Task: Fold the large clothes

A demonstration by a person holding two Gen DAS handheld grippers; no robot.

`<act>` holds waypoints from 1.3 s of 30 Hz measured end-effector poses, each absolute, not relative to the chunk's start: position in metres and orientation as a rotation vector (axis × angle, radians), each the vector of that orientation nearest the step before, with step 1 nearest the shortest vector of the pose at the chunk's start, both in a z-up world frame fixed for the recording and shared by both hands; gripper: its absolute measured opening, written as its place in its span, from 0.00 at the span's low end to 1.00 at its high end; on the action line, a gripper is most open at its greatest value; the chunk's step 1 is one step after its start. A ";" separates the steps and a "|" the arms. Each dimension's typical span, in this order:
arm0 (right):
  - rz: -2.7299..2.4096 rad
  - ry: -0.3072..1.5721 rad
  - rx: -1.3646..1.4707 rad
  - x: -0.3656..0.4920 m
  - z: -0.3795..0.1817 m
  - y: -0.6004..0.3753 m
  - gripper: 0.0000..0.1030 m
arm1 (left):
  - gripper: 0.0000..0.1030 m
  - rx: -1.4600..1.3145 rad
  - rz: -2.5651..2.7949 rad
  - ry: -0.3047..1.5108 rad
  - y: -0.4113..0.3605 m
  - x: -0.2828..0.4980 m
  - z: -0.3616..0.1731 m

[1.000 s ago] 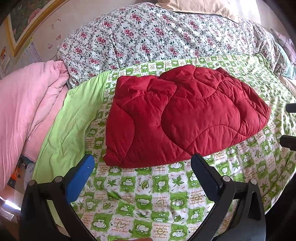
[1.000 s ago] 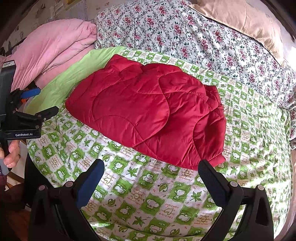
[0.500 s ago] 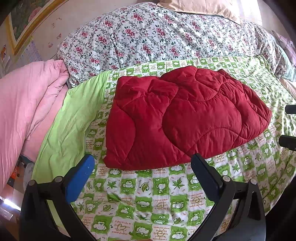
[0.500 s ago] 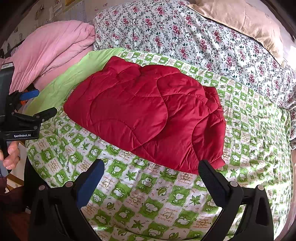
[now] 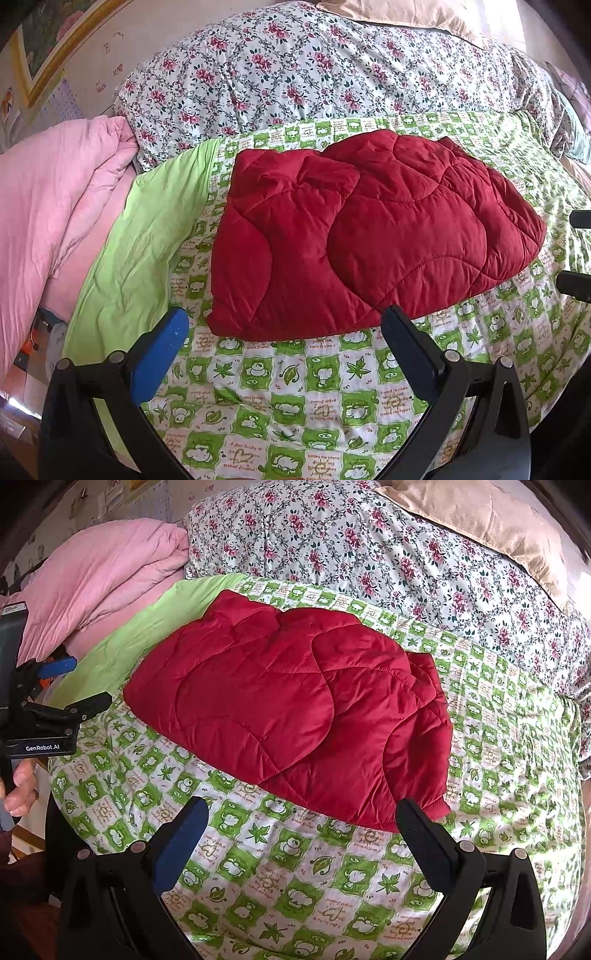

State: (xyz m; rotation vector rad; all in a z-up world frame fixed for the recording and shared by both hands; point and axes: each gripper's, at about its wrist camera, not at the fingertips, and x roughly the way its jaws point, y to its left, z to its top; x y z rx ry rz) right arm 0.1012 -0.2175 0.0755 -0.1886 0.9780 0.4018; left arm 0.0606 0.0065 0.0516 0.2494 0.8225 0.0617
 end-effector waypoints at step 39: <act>0.401 0.974 -0.186 0.107 0.075 -0.217 0.99 | 1.00 0.248 0.058 0.824 0.004 0.069 0.049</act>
